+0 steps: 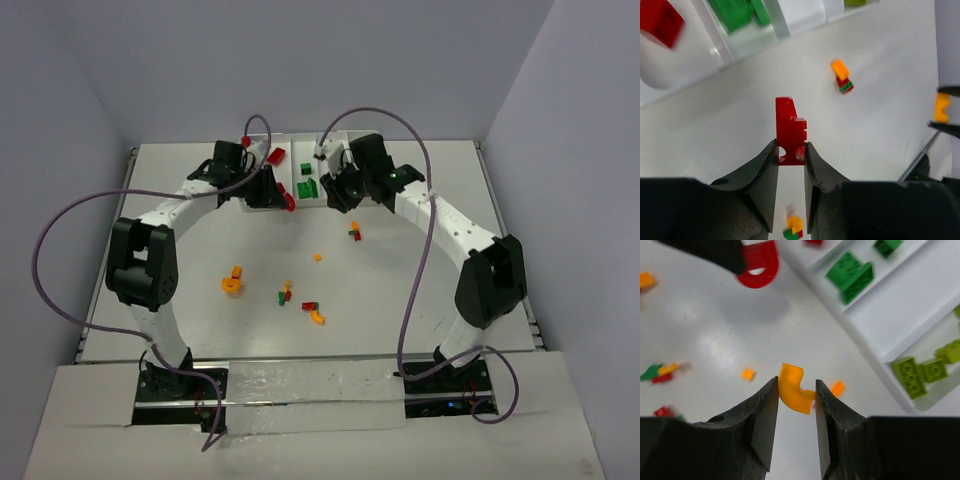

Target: Sort the legos into containers by color

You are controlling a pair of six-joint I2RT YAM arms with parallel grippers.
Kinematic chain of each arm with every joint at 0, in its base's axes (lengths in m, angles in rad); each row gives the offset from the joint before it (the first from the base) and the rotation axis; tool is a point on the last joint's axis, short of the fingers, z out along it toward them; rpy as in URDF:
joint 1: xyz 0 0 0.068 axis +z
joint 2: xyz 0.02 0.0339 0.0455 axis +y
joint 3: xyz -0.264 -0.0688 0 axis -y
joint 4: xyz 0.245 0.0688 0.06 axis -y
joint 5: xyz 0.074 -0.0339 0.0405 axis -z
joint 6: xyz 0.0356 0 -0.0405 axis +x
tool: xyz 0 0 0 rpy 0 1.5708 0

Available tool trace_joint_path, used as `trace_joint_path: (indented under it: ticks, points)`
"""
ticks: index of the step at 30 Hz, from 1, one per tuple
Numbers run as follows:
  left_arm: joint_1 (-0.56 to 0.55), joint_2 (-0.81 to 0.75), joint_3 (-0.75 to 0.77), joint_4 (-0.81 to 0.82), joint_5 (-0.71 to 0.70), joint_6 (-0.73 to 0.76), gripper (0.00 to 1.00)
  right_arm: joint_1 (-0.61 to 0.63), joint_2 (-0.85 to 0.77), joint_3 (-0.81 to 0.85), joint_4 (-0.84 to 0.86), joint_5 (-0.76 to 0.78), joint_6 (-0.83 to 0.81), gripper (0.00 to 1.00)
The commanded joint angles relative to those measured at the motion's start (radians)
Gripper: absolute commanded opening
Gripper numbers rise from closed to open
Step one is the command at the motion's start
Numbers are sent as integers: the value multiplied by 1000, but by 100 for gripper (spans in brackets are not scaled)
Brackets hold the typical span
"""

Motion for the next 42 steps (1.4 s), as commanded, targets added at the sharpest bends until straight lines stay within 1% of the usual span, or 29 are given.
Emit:
trace_joint_path:
  ticks: [1,4,7,10,12,14,15,18,19,22,23,26,27,28,30,32,33,36,37,42]
  points:
    - [47,-39,69,44,-71,31,0,-61,166,157,39,30,54,0]
    - [74,-21,94,62,-80,27,0,-89,307,300,40,28,81,0]
    - [82,-17,89,92,-102,35,0,-111,435,430,50,24,102,0]
    - [82,-15,85,115,-128,66,0,-117,511,532,56,42,100,0]
    - [82,-10,92,114,-132,82,0,-122,555,566,62,61,100,0]
    - [82,0,97,113,-140,98,0,-127,598,599,67,74,102,3]
    - [82,5,100,115,-143,109,0,-130,617,639,59,80,106,9]
    - [82,29,113,126,-148,126,0,-136,664,712,33,92,109,43]
    - [82,41,122,127,-152,128,0,-137,665,716,42,95,106,51]
    - [82,73,154,125,-162,132,0,-135,660,700,60,97,99,63]
    - [82,94,180,122,-168,132,0,-137,659,700,62,100,99,69]
    - [81,124,238,119,-176,134,0,-137,651,690,63,106,97,79]
    - [81,144,265,122,-178,137,0,-137,647,680,65,106,100,80]
    - [78,162,275,128,-185,142,0,-137,633,673,64,106,104,82]
    - [77,199,323,130,-202,149,0,-136,592,633,71,94,114,93]
    - [74,235,374,124,-217,161,0,-137,533,572,84,80,128,99]
    - [74,263,392,118,-227,167,0,-137,515,546,93,76,131,99]
    - [73,345,498,113,-253,178,0,-138,386,428,122,51,149,100]
    - [73,372,512,119,-260,177,0,-137,360,400,129,45,152,100]
    - [67,452,584,204,-285,173,1,-147,201,235,158,13,191,100]
